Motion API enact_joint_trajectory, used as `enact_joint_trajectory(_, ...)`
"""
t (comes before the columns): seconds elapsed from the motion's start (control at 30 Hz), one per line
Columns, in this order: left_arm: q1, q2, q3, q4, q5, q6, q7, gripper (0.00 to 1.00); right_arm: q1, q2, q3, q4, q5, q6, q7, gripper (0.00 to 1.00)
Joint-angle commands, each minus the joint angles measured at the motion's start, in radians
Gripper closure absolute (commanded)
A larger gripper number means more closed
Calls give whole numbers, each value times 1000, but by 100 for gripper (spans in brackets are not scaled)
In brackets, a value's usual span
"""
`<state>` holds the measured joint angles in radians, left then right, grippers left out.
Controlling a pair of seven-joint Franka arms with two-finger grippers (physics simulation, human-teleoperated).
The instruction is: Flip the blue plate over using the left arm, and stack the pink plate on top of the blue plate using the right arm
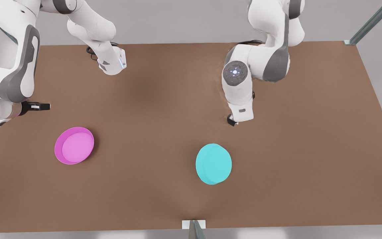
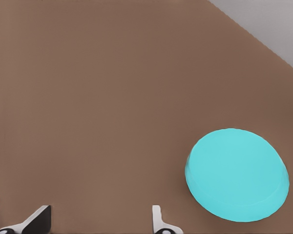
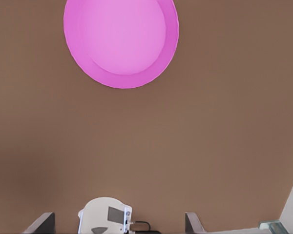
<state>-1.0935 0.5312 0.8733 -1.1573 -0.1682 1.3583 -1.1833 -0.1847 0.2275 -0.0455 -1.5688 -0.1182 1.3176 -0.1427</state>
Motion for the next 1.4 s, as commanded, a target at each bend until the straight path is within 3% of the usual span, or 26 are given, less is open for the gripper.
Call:
enact_joint_trajectory(0.0, 76, -13, 61, -2, -91, -222, 1280, 0, -55, 59, -1, 16, 9, 153, -28, 0)
enact_joint_trajectory(0.07, 138, -5, 59, -7, -100, -194, 1341, 0, -140, 164, -2, 113, 14, 141, -178, 0)
enact_joint_trajectory(0.23, 293, 13, 61, -12, -228, -156, 1358, 0, -366, 343, 1, 115, 121, 285, -339, 0)
enact_joint_trajectory(0.27, 287, -43, 62, -125, -226, -61, 1355, 0, -360, 366, 1, 105, 137, 341, -370, 0)
enact_joint_trajectory(0.3, 215, -164, 62, -344, -180, 180, 1340, 0, -352, 400, 7, 107, 140, 414, -371, 0)
enact_joint_trajectory(0.33, 162, -174, 62, -354, -97, 228, 1231, 0, -348, 423, 12, 104, 198, 448, -373, 0)
enact_joint_trajectory(0.43, 83, -335, 69, -571, -36, 449, 1197, 0, -326, 431, 12, 32, 249, 626, -394, 0)
enact_joint_trajectory(0.5, 83, -330, 70, -541, -33, 395, 1186, 0, -329, 428, 12, -26, 256, 768, -394, 0)
enact_joint_trajectory(0.6, 92, -321, 81, -506, -33, 311, 1202, 0, -326, 428, 12, -96, 327, 810, -394, 0)
enact_joint_trajectory(1.3, 92, -306, 93, -470, -33, 248, 1216, 0, -254, 440, 15, -200, 440, 792, -383, 0)
enact_joint_trajectory(1.37, 92, -304, 98, -470, -33, 248, 1219, 0, -257, 440, 15, -197, 440, 784, -383, 13)
